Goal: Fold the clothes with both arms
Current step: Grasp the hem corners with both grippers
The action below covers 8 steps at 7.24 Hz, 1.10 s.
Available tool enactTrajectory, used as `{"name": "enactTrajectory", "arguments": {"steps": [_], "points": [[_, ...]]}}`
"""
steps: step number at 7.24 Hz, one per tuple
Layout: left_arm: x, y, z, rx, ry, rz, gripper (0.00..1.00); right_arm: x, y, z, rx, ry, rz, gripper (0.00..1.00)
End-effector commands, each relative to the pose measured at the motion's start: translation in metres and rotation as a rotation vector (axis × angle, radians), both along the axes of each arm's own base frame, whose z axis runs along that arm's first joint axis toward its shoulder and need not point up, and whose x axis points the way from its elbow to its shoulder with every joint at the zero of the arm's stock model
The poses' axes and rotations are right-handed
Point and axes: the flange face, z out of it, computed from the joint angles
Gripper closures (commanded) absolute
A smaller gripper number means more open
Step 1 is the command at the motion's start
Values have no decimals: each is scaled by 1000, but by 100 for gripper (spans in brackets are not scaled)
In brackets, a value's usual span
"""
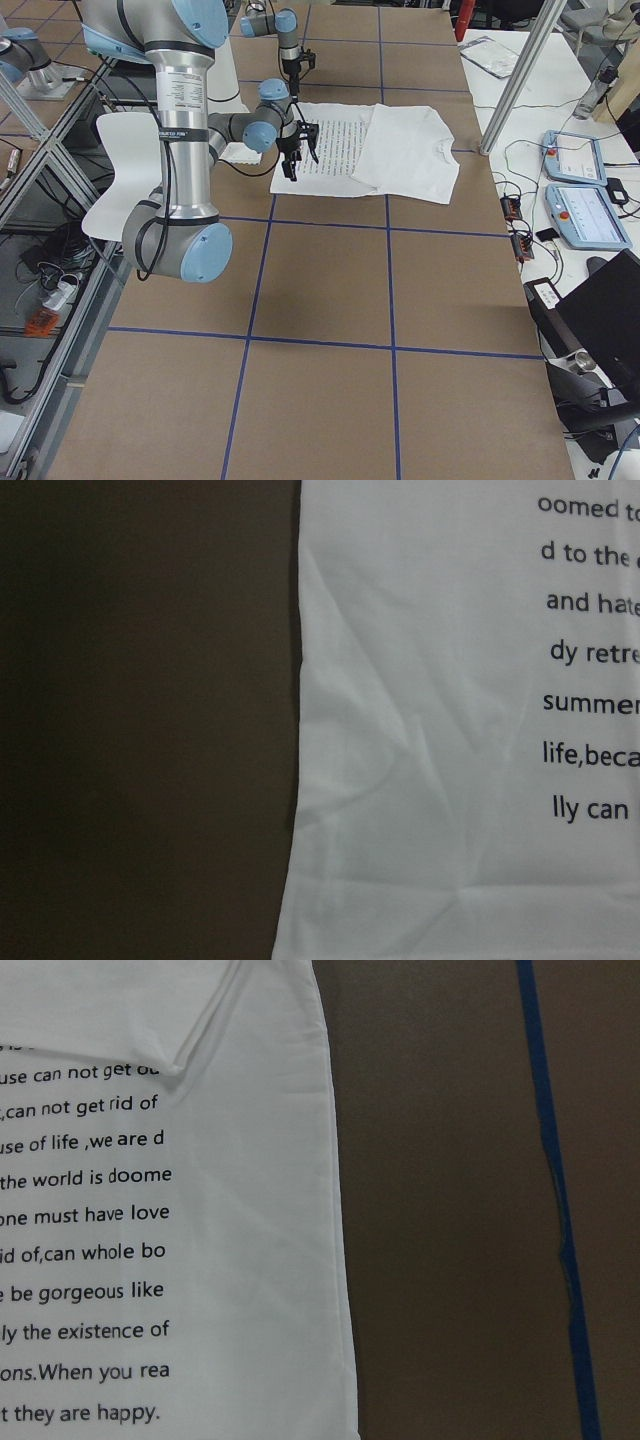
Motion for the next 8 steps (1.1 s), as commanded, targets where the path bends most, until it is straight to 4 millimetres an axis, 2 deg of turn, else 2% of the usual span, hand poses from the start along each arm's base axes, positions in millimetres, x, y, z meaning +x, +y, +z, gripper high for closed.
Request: {"name": "enactTrajectory", "arguments": {"steps": [1, 2, 4, 6, 7, 8], "points": [[14, 2, 5, -3, -12, 10, 21, 0, 0, -1, 1, -2, 0, 0], [18, 2, 5, -4, -13, 10, 21, 0, 0, -1, 1, -2, 0, 0], [22, 4, 9, -7, -21, 17, 30, 0, 0, 0, 0, 1, 0, 0], [23, 4, 9, -6, -21, 20, 42, 0, 0, 0, 0, 1, 0, 0], [22, 4, 9, -6, -21, 20, 44, 0, -1, 0, 0, 1, 2, 0], [22, 5, 8, -5, -19, 20, 52, 0, -1, 0, 0, 1, 2, 0]]}}
